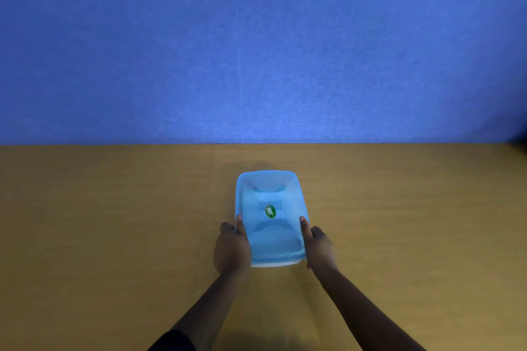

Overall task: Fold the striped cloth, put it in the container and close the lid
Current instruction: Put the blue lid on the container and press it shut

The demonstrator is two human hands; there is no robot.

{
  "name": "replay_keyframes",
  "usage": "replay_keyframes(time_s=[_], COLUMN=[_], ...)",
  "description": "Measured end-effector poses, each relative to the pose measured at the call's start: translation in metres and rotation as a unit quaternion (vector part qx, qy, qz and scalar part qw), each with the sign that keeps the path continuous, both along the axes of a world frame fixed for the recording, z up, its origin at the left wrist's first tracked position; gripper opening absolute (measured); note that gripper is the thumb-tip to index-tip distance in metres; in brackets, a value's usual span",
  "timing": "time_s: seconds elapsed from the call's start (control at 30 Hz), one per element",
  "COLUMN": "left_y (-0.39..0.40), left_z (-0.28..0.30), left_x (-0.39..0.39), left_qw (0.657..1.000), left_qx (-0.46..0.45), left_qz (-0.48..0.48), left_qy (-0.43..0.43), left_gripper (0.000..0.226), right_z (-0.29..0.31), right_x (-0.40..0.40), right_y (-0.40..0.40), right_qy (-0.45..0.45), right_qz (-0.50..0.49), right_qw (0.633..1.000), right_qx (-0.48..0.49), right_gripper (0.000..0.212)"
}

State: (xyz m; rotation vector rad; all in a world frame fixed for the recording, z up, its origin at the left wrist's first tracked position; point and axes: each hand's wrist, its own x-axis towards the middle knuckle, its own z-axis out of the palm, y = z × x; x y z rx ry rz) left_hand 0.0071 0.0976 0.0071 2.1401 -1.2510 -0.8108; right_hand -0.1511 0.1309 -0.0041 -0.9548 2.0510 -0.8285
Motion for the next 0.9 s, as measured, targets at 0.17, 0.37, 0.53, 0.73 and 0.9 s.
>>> replay_keyframes(time_s=[0.17,0.37,0.53,0.73,0.9], left_y=[0.000,-0.001,0.001,0.003,0.005], left_z=[-0.001,-0.002,-0.003,-0.001,0.005], left_x=[0.000,0.000,0.002,0.008,0.015], left_qw=[1.000,1.000,1.000,0.997,0.994], left_qx=[-0.003,0.001,-0.013,-0.015,-0.054], left_qz=[-0.006,-0.010,-0.016,-0.009,-0.021], left_qy=[-0.001,-0.002,0.009,0.074,0.090], left_gripper=[0.047,0.047,0.047,0.039,0.041], right_z=[0.001,-0.002,-0.004,-0.005,-0.008], right_x=[0.000,0.000,0.001,0.002,0.005], right_y=[0.000,0.000,0.001,0.004,0.004], right_qy=[0.012,0.012,-0.016,-0.021,-0.023], right_qz=[-0.007,-0.006,-0.031,-0.029,-0.014], right_qw=[1.000,0.999,0.999,0.999,0.999], right_qx=[-0.021,-0.033,-0.037,-0.034,-0.037], right_gripper=[0.063,0.064,0.068,0.057,0.055])
